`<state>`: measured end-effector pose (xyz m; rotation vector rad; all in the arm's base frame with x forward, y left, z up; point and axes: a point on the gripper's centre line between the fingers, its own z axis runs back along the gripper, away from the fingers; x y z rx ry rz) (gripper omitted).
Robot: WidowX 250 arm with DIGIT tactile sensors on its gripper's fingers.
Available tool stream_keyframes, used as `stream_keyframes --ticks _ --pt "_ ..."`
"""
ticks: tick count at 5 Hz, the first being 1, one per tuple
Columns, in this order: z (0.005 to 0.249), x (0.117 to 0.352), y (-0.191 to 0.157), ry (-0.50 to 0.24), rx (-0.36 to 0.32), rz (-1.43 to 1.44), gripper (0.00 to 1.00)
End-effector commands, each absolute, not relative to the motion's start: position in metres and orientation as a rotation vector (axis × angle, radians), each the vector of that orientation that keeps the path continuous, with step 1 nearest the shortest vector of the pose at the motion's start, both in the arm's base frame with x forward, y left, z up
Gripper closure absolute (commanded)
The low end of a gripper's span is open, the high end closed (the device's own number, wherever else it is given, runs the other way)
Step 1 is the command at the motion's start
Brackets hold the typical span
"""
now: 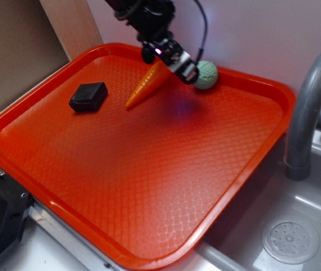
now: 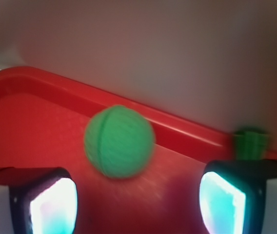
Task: Grab the green ball.
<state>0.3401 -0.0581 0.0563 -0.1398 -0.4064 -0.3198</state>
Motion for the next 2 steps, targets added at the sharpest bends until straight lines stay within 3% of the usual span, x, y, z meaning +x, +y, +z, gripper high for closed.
stream_keyframes --ticks 1,2 --pt "0.0533 0.3634 -0.0993 -0.428 -0.222 -0.323 0.00" --pt "0.0528 0.3639 -0.0989 -0.431 -0.214 -0.227 1.00"
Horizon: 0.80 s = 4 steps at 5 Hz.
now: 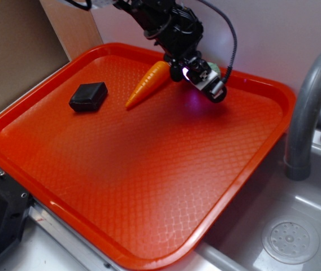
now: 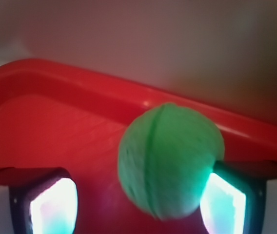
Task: Grab the green ball.
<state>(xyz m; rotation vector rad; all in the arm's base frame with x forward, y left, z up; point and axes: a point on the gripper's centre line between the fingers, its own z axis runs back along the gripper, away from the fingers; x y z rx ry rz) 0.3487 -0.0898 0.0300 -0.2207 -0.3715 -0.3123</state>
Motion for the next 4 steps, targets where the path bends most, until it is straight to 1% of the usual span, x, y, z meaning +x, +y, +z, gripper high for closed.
stream_keyframes --ticks 1,2,3,4 --pt "0.054 0.365 -0.097 -0.442 -0.196 -0.207 1.00" --pt "0.059 0.361 -0.092 -0.444 -0.218 -0.196 1.00" --pt "0.066 0.352 -0.090 -0.452 -0.208 -0.189 1.00" --pt "0.106 0.321 -0.069 -0.457 -0.200 -0.156 1.00"
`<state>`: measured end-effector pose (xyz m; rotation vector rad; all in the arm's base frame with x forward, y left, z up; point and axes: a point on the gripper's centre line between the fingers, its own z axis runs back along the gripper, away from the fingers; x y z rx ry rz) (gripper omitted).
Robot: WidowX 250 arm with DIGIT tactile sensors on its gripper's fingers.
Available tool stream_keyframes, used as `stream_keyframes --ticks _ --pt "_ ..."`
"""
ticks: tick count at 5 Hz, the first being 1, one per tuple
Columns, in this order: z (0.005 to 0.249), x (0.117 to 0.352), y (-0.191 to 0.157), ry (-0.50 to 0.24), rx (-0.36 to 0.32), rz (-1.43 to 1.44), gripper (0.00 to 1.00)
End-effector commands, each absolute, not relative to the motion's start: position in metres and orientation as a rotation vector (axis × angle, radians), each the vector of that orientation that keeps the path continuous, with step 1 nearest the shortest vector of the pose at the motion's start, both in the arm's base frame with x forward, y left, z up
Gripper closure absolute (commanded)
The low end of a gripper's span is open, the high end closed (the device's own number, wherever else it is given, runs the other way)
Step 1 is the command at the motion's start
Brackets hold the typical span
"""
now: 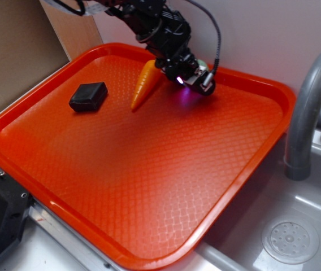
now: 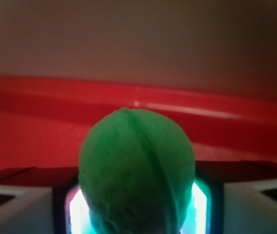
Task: Grab the green ball.
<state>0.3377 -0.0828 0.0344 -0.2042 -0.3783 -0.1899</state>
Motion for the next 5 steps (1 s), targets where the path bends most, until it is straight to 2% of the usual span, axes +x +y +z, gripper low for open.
stream_keyframes --ticks 1,2,3,4,5 --pt "0.158 0.282 -0.045 -0.302 -0.207 -0.079 1.00" --pt "0.197 0.240 -0.026 -0.173 -0.227 0.103 1.00" --pt "0.213 0.200 -0.017 -0.161 -0.251 0.111 1.00" --pt "0.213 0.188 -0.016 -0.171 -0.233 0.077 1.00" --pt "0.210 0.192 -0.012 -0.188 -0.200 0.105 1.00"
